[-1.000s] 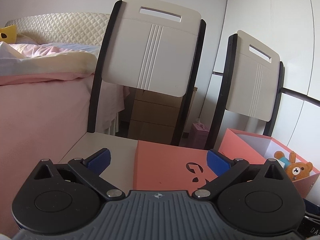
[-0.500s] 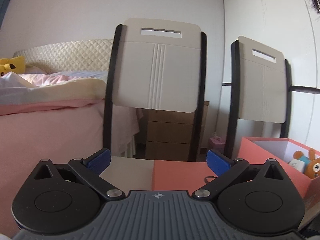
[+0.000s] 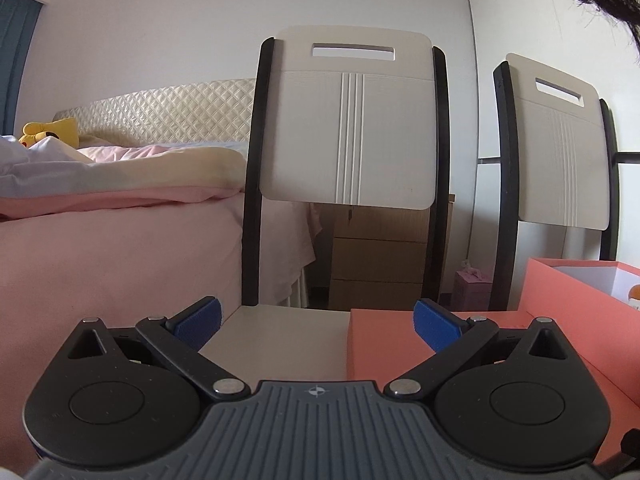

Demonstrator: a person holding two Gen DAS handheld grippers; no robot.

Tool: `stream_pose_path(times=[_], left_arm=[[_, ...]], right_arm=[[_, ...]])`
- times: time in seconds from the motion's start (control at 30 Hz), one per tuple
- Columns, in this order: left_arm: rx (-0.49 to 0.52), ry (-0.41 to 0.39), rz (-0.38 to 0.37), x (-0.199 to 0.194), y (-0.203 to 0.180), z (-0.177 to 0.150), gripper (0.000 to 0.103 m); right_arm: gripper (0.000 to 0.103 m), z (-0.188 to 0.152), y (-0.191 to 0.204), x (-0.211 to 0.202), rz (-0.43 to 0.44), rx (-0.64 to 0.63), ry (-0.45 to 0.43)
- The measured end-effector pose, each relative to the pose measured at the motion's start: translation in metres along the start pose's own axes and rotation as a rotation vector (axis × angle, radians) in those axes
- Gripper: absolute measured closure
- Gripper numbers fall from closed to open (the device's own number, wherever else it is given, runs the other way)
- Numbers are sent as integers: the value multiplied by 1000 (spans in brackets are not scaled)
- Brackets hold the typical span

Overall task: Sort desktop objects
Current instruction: 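Move the right gripper toward the edge of the pink JOSINY lid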

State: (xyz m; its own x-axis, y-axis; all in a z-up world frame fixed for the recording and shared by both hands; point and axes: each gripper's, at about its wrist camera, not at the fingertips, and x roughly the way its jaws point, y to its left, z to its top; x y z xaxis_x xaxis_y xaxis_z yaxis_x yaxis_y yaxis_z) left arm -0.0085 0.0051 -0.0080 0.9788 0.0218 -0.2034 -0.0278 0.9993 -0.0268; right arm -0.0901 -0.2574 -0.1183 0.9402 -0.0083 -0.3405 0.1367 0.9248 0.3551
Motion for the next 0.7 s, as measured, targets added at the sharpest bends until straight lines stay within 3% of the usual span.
stream_pose_path(times=[0.27,0.4,0.5,0.63,0.7], left_arm=[[-34,48,-33,-3,2,3,0],[-51,78,-37,-3,4,1,0],[-70,146,-23,2,6,-3,0],[-105,158,-45,-4,12,-3,0],[-119,149,-47,-6,15,-1,0]], right_arm=[[1,-3,-8,1,68,144,60],[1,-8,0,3,2,130,91],[5,-13,0,6,-3,182,123],[8,-14,-6,7,9,304,121],[15,-15,-13,11,22,415,138]])
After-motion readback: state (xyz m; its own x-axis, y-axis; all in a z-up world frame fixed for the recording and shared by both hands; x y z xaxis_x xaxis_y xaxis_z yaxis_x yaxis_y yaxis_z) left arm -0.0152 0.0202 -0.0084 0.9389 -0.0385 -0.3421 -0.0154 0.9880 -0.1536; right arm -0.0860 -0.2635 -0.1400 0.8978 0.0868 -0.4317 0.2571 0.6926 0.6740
